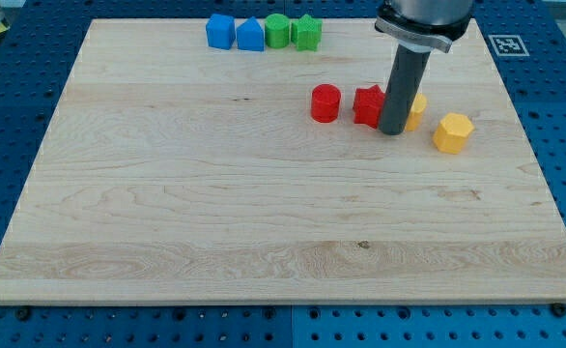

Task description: Slide the yellow heart to the yellow hexagon

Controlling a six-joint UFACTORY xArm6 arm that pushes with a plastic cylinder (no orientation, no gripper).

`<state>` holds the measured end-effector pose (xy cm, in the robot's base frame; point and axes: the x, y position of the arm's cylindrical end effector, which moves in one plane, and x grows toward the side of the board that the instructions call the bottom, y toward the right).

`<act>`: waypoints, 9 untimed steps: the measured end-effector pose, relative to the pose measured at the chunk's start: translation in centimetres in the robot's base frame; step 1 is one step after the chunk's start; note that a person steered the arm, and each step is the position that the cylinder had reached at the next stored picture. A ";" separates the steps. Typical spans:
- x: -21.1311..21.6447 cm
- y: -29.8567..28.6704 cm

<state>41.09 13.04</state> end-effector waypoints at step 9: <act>-4.2 3.5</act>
<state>36.85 16.55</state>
